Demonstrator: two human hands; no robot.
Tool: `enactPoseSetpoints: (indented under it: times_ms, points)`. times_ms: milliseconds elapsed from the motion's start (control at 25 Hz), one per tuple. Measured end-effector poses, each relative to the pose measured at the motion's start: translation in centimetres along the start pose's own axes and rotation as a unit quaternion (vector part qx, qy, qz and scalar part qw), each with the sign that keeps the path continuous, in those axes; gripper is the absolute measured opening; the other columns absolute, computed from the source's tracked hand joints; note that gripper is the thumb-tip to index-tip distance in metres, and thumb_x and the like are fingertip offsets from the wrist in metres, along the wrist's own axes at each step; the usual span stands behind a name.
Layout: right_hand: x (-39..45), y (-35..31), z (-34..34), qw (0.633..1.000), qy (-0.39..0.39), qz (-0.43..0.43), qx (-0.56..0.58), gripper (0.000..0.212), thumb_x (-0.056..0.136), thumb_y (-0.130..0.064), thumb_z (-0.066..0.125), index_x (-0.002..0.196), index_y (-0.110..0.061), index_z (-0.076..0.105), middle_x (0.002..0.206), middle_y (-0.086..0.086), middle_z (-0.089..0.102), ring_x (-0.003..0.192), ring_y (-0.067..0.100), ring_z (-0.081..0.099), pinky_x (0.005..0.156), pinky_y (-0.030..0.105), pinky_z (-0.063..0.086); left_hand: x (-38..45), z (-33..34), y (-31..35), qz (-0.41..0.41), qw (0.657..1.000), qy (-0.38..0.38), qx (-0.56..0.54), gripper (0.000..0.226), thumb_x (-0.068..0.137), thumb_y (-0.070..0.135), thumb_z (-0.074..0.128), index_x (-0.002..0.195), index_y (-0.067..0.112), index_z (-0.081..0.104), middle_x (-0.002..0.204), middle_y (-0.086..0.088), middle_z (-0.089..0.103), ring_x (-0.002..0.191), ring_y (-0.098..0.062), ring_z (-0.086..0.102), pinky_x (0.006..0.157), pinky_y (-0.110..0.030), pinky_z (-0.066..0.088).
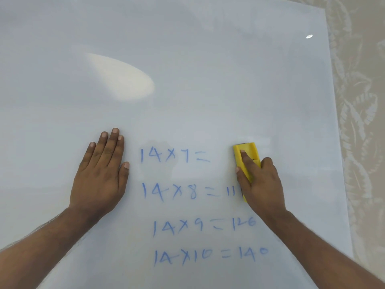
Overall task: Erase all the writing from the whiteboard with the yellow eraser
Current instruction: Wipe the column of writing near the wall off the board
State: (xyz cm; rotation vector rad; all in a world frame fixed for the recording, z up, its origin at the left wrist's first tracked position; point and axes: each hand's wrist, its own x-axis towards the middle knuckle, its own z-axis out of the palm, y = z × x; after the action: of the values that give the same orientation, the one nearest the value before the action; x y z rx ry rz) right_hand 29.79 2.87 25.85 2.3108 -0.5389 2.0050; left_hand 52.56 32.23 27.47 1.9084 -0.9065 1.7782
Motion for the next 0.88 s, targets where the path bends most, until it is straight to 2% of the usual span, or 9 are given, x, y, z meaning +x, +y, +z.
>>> enactPoseSetpoints:
  times_ms: [120, 280, 400, 520, 600, 800, 880]
  points:
    - [-1.9, -1.5, 0.3, 0.998, -0.017, -0.055, -0.005, 0.046, 0.094, -0.042, 0.051, 0.139, -0.030, 0.048, 0.086, 0.000, 0.033, 0.074, 0.022, 0.042, 0.058, 0.031, 0.042, -0.3, 0.0, -0.2, 0.001, 1.000, 0.002, -0.001, 0.063, 0.104, 0.033, 0.025, 0.160, 0.003, 0.020, 0.170, -0.009, 0.017, 0.158, -0.025, 0.014, 0.129, -0.043, 0.009]
    - [-4.4, 0.6, -0.2, 0.994, -0.039, -0.098, -0.032, 0.049, 0.093, -0.046, 0.042, 0.138, -0.028, 0.049, 0.081, 0.000, 0.033, 0.067, 0.022, 0.040, 0.051, 0.032, 0.044, -1.0, 0.1, -0.3, 0.009, 1.000, 0.003, 0.005, 0.063, 0.104, 0.032, 0.026, 0.160, 0.003, 0.020, 0.170, -0.009, 0.017, 0.158, -0.025, 0.014, 0.129, -0.041, 0.008]
    - [-2.7, 0.8, 0.0, 1.000, -0.007, -0.022, -0.017, 0.045, 0.094, -0.038, 0.053, 0.137, -0.028, 0.050, 0.085, 0.002, 0.033, 0.071, 0.024, 0.042, 0.057, 0.033, 0.044, -1.3, 0.2, -0.2, 0.007, 1.000, 0.003, 0.005, 0.063, 0.104, 0.032, 0.026, 0.160, 0.003, 0.020, 0.170, -0.008, 0.016, 0.158, -0.025, 0.013, 0.129, -0.042, 0.008]
    - [-0.4, -1.4, 0.8, 1.000, 0.012, 0.023, 0.016, 0.047, 0.093, -0.038, 0.054, 0.139, -0.030, 0.047, 0.089, 0.004, 0.034, 0.077, 0.025, 0.043, 0.063, 0.034, 0.044, -1.4, 0.3, -0.1, 0.003, 1.000, 0.005, 0.003, 0.063, 0.104, 0.031, 0.026, 0.160, 0.004, 0.019, 0.170, -0.008, 0.016, 0.158, -0.025, 0.013, 0.129, -0.042, 0.009]
    - [-0.2, -3.4, 1.1, 1.000, 0.007, -0.016, 0.012, 0.047, 0.093, -0.037, 0.055, 0.139, -0.028, 0.048, 0.090, 0.008, 0.038, 0.078, 0.028, 0.045, 0.062, 0.035, 0.044, -1.4, 0.3, -0.2, 0.005, 1.000, 0.008, 0.001, 0.063, 0.104, 0.031, 0.027, 0.160, 0.004, 0.019, 0.170, -0.008, 0.016, 0.158, -0.025, 0.013, 0.129, -0.043, 0.009]
    - [-3.8, -2.9, 0.9, 0.970, -0.057, -0.227, -0.068, 0.048, 0.092, -0.041, 0.047, 0.137, -0.026, 0.051, 0.081, 0.006, 0.039, 0.067, 0.026, 0.043, 0.055, 0.030, 0.031, -1.9, 0.2, -1.0, 0.029, 1.000, -0.004, 0.011, 0.063, 0.105, 0.033, 0.026, 0.160, 0.004, 0.019, 0.171, -0.008, 0.014, 0.158, -0.024, 0.012, 0.130, -0.040, 0.007]
    - [-3.1, -2.0, 0.5, 0.971, -0.041, -0.221, -0.078, 0.048, 0.091, -0.040, 0.047, 0.136, -0.026, 0.052, 0.080, 0.007, 0.039, 0.066, 0.028, 0.043, 0.054, 0.030, 0.032, -2.1, 0.1, -0.9, 0.030, 0.999, 0.000, 0.015, 0.063, 0.105, 0.033, 0.026, 0.160, 0.004, 0.019, 0.171, -0.008, 0.015, 0.158, -0.025, 0.013, 0.129, -0.041, 0.008]
